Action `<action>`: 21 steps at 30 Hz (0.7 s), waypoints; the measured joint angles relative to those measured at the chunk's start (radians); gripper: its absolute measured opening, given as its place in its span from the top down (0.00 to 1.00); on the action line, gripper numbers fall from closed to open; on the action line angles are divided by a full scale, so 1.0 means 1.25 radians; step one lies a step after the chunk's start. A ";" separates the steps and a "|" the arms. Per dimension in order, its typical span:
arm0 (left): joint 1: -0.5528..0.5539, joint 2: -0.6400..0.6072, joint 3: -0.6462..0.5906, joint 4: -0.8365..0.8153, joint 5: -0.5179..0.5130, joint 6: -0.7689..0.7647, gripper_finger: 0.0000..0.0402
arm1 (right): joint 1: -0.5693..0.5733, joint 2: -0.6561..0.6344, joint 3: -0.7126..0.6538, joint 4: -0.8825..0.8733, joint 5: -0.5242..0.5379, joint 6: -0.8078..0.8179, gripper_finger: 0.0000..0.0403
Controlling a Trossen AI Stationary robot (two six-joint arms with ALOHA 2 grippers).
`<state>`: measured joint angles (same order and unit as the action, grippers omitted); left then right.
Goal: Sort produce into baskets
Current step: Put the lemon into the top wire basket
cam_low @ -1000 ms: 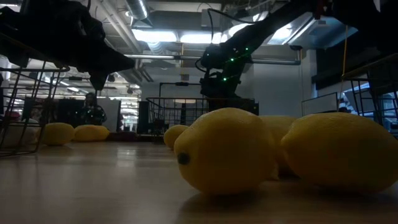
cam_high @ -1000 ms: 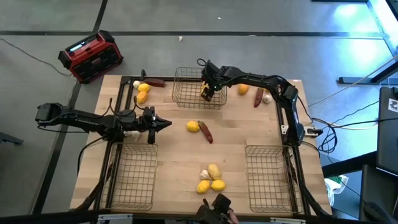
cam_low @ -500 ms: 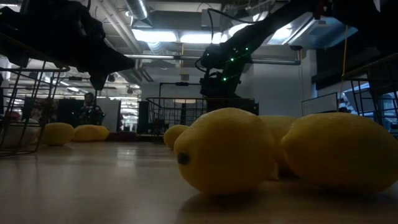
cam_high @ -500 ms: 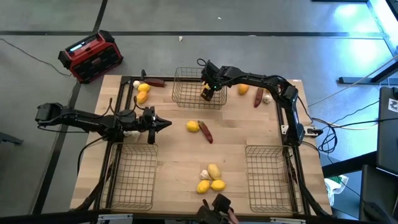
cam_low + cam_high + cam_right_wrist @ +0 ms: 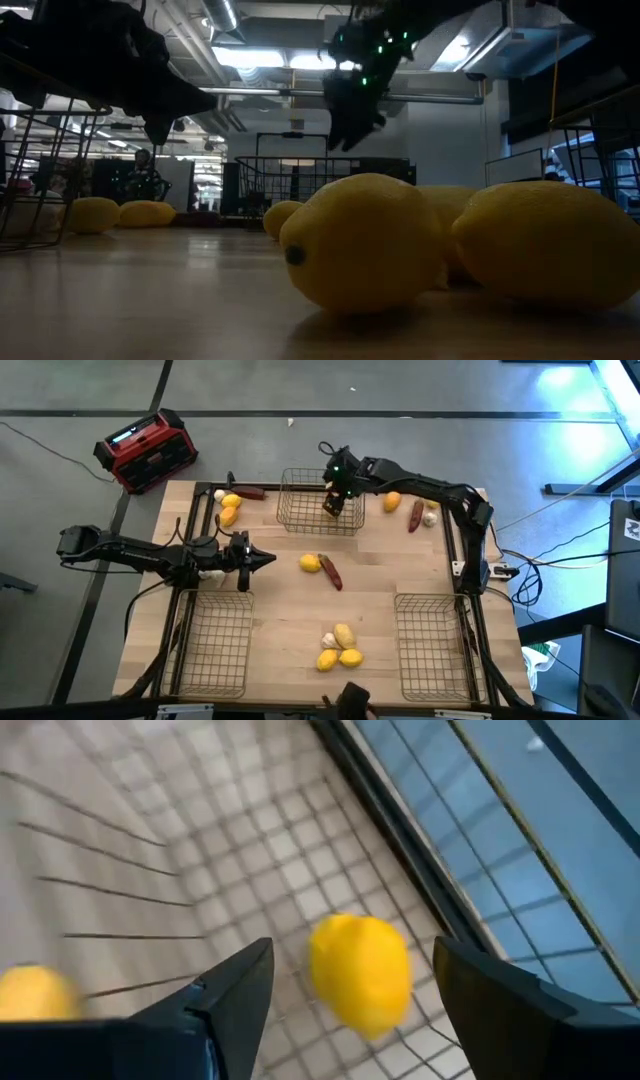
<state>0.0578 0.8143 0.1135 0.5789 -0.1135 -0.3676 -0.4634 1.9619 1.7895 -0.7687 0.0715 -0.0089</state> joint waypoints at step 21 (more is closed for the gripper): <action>0.000 0.000 0.000 0.000 0.000 -0.008 0.97 | 0.263 -0.046 0.004 -0.018 -0.009 -0.016 0.33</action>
<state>0.0578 0.8143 0.1135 0.5789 -0.1131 -0.3771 -0.1351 1.9045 1.7950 -0.7908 0.0605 -0.0292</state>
